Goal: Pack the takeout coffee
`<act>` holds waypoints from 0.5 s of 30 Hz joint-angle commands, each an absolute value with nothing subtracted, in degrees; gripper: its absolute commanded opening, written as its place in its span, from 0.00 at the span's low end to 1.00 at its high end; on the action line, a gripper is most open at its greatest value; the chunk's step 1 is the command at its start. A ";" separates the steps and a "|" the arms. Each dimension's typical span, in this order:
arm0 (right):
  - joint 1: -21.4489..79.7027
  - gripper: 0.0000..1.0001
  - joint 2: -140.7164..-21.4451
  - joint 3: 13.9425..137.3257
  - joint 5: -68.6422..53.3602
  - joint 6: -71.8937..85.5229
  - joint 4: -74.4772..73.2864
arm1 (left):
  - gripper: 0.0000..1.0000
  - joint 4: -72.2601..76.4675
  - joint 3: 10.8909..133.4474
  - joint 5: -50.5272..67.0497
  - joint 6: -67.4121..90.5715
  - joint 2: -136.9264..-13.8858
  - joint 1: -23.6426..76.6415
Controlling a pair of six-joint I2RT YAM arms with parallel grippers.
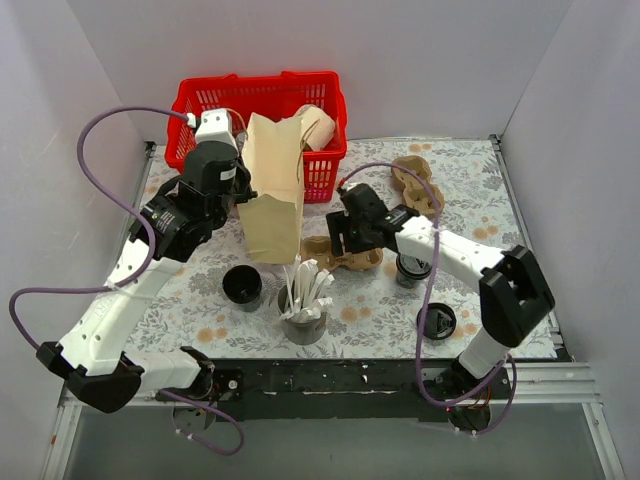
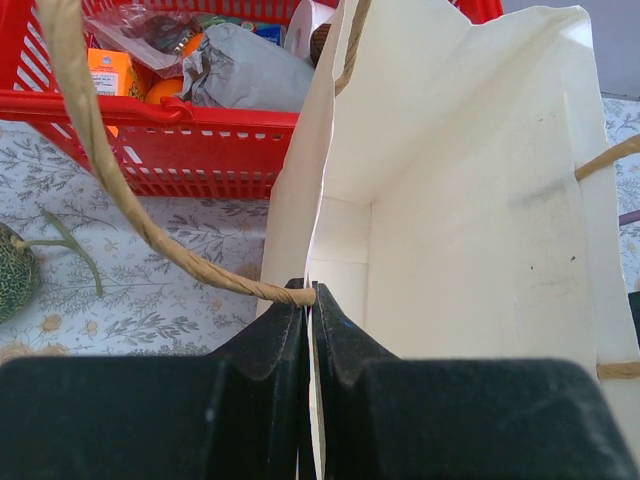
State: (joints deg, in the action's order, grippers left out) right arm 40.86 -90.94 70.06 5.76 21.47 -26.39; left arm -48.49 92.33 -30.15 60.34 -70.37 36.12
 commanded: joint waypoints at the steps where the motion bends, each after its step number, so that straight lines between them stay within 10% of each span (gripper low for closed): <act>1: 43.94 0.77 -96.83 72.07 12.92 27.68 -22.59 | 0.05 -48.17 91.85 -30.76 60.82 -68.91 35.77; 15: 45.88 0.69 -106.26 71.72 22.31 31.82 -18.55 | 0.07 -45.70 89.04 -28.83 60.21 -67.41 35.77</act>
State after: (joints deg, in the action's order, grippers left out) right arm 45.25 -105.34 70.39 16.21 30.17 -21.89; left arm -47.62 89.47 -29.56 60.45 -69.43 36.12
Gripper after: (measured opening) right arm 0.713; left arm 0.065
